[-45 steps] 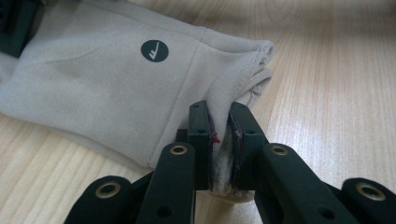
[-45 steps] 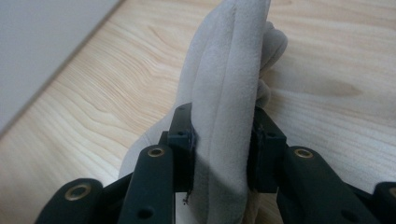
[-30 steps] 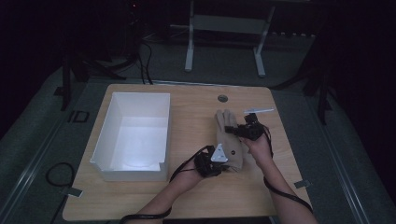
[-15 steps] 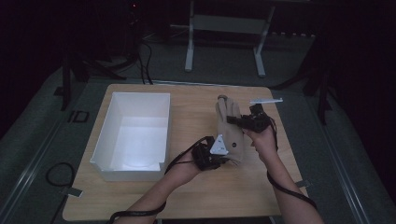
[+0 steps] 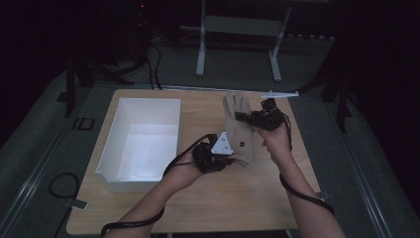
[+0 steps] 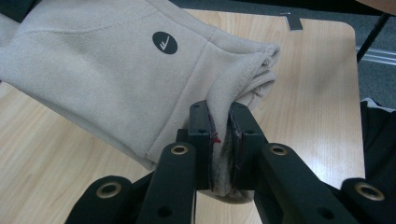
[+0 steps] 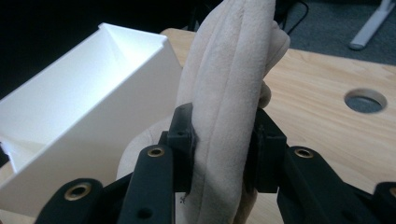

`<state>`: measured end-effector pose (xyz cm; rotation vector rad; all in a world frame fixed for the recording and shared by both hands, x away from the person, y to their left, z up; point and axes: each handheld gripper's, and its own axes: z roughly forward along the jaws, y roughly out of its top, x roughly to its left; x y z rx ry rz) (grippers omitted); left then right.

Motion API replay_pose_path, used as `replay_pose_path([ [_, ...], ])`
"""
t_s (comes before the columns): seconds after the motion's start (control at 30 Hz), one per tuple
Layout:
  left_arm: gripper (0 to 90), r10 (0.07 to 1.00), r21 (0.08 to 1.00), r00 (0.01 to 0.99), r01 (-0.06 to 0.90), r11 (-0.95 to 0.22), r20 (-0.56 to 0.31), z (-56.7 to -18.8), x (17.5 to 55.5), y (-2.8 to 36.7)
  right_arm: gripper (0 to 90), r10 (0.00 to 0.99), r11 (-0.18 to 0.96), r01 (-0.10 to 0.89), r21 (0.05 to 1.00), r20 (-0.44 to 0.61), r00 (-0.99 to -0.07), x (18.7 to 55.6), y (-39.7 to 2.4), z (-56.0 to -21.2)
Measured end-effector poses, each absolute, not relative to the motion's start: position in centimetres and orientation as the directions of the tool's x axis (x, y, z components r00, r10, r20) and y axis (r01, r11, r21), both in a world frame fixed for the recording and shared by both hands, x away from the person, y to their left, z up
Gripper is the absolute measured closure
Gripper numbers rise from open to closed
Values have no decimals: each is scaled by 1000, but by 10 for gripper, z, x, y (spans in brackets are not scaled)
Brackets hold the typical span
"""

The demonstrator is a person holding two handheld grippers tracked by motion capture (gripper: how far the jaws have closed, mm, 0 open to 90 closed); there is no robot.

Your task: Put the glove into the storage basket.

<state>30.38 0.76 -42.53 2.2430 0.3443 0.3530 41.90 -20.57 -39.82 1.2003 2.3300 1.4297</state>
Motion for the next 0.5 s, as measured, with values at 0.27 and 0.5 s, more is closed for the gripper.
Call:
replay_pose_path([
  [0.27, 821, 388, 765, 909, 139, -629, 155, -405, 300, 33, 667, 671, 238, 521, 820, 249, -698, 421, -178, -377],
  [0.5, 821, 426, 759, 888, 155, -633, 174, -389, 294, 57, 666, 649, 252, 501, 828, 240, -722, 423, -152, -360],
])
